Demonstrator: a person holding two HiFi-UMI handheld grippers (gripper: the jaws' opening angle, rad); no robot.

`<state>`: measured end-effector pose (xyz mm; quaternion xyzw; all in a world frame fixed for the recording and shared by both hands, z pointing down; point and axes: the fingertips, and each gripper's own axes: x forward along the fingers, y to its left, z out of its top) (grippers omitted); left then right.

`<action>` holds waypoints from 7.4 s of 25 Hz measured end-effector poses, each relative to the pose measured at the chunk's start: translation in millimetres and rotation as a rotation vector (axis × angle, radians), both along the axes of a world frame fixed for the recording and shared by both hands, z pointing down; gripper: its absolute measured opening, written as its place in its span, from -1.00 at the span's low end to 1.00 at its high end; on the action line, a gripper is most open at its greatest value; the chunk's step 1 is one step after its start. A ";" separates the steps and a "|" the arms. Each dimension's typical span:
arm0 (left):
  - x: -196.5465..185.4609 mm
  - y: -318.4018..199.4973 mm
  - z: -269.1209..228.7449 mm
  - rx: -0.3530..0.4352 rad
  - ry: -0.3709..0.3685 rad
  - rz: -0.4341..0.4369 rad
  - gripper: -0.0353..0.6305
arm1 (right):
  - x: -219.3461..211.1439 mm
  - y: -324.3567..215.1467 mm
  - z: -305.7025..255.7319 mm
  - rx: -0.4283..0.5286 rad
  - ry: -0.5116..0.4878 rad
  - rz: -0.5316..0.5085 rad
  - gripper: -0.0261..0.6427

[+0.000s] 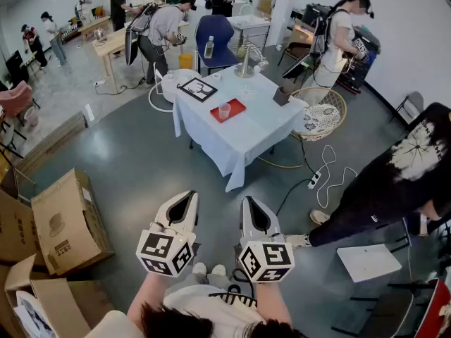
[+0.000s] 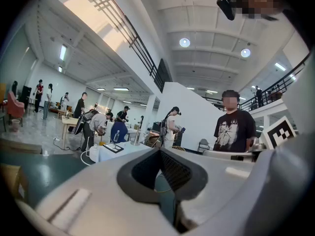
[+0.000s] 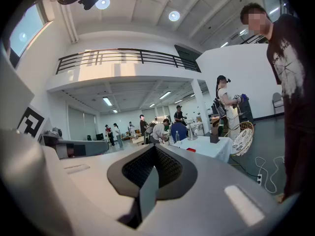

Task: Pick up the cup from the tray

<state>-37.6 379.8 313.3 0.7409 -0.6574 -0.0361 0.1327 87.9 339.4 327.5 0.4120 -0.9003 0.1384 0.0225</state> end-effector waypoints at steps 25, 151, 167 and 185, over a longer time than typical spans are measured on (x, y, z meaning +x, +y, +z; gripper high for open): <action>20.3 -21.0 9.7 -0.017 0.005 -0.026 -0.89 | 20.3 -20.5 12.9 -0.015 0.042 -0.011 -0.84; -178.4 -565.3 259.4 -0.392 0.075 0.018 -0.89 | -234.7 -552.8 290.5 -0.102 0.426 -0.231 0.04; -78.7 -583.6 257.4 -0.403 0.004 0.269 -0.89 | -129.6 -572.5 265.1 -0.088 0.446 0.010 0.04; -43.2 -593.8 279.8 -0.443 -0.024 0.300 -0.89 | -106.2 -577.7 312.7 -0.194 0.379 0.093 0.04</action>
